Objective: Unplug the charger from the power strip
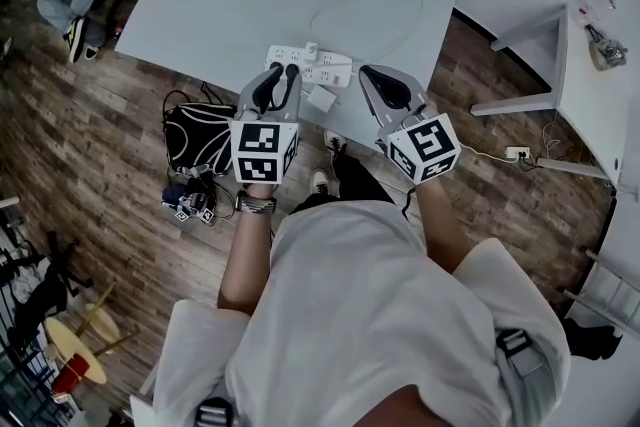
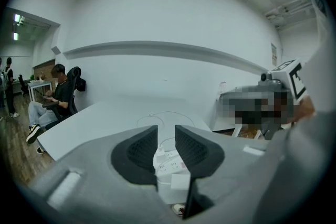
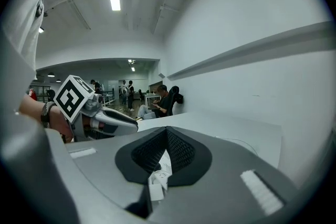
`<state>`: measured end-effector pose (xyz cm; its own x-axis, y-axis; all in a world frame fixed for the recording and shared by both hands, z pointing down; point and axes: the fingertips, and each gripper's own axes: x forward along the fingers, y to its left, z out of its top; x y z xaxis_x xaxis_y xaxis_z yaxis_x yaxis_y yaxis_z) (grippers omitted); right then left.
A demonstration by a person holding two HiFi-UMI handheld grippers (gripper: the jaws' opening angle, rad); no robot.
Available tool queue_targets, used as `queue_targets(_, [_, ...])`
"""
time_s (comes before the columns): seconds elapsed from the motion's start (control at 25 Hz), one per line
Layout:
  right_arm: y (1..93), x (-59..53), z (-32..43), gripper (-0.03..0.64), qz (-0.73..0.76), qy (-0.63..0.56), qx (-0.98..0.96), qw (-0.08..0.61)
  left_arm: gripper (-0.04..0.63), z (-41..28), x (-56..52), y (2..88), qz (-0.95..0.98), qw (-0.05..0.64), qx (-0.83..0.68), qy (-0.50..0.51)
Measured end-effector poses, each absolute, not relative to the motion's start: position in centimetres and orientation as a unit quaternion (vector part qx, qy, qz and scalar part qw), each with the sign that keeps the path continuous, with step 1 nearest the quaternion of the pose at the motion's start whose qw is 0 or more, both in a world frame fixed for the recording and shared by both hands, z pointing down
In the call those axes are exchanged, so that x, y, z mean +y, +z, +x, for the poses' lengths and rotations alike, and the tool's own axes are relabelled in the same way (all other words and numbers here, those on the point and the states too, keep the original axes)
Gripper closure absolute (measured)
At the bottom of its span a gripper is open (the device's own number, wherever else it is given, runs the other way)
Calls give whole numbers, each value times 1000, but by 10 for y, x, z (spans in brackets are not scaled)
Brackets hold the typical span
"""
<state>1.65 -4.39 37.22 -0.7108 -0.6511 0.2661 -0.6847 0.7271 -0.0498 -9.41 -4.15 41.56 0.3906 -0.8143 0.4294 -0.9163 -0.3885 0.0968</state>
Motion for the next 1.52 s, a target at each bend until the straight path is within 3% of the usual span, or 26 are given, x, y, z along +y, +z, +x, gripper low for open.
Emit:
queue_targets(0.8, [516,-81,4,616,303,177,-912,213,485,-85,-77,523,788,238,-520,228])
queue_targets(1.52, [591,-117,12,615,328,218,-884,254,449,-69,-117,574,770,277,-515,256])
